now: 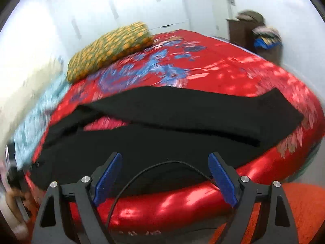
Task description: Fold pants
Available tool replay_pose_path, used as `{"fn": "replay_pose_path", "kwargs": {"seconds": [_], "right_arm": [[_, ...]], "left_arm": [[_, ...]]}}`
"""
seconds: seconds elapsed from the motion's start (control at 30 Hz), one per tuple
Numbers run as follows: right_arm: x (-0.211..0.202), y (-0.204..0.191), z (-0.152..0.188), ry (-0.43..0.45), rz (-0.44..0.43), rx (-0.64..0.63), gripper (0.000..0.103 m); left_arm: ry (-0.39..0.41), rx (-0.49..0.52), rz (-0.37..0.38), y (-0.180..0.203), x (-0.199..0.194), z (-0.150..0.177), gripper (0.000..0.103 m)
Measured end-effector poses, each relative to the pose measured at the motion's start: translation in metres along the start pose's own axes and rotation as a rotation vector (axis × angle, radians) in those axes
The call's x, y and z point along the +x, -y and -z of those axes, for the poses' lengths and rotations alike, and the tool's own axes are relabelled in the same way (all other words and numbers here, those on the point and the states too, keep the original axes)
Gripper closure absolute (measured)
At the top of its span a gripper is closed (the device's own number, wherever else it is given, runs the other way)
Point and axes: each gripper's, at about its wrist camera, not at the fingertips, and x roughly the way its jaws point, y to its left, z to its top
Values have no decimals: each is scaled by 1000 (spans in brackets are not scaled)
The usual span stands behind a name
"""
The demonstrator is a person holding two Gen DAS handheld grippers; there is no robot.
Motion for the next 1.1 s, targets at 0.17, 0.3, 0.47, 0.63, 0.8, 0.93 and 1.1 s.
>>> {"fn": "replay_pose_path", "kwargs": {"seconds": [0.17,0.3,0.47,0.63,0.8,0.93,1.1], "right_arm": [[10,27,-7,-13,-101,115,17],[39,54,-26,-27,-137,230,17],[66,101,-24,-76,-134,460,18],[74,132,-26,-79,-125,604,19],[91,152,-47,-54,-98,624,55],[84,156,-49,-21,-21,567,90],[72,146,-65,33,-15,448,91]], "left_arm": [[-13,-6,-25,3,7,0,1],[-25,10,-33,10,11,2,1],[-40,66,-58,18,12,6,1],[-80,41,-51,21,24,-4,1],[-130,58,64,39,46,-64,1],[-128,-5,172,46,69,-146,1],[-207,-129,211,54,136,-218,2]]}}
